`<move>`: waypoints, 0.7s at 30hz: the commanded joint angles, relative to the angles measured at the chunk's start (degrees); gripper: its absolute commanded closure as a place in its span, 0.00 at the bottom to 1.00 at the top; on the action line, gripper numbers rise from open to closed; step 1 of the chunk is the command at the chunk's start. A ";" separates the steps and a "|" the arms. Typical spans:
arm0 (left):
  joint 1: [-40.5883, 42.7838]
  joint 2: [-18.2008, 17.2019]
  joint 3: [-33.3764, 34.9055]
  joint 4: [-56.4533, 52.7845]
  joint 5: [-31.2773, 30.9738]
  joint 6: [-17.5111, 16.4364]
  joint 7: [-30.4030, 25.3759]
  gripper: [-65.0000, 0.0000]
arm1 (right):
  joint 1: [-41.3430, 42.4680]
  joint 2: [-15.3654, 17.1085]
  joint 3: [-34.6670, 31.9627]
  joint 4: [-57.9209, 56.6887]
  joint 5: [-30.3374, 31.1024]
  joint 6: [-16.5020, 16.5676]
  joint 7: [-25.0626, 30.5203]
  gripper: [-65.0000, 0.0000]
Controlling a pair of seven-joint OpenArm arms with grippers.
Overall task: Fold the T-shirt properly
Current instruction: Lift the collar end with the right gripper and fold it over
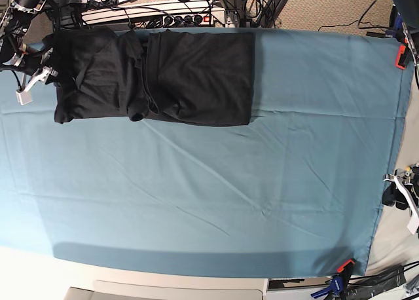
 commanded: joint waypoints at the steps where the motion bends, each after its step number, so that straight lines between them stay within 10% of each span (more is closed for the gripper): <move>1: -0.94 -1.53 -0.50 0.85 -0.61 1.18 -0.63 0.60 | 0.59 1.49 0.31 0.74 2.27 0.33 0.34 1.00; 6: 3.08 -2.78 -0.50 0.85 -4.04 2.60 0.44 0.60 | 0.63 1.33 0.37 3.58 12.51 1.77 0.34 1.00; 21: 5.68 -13.33 -9.31 0.85 -4.85 2.62 -0.37 0.60 | -10.12 -11.61 0.46 51.06 2.47 2.46 0.34 1.00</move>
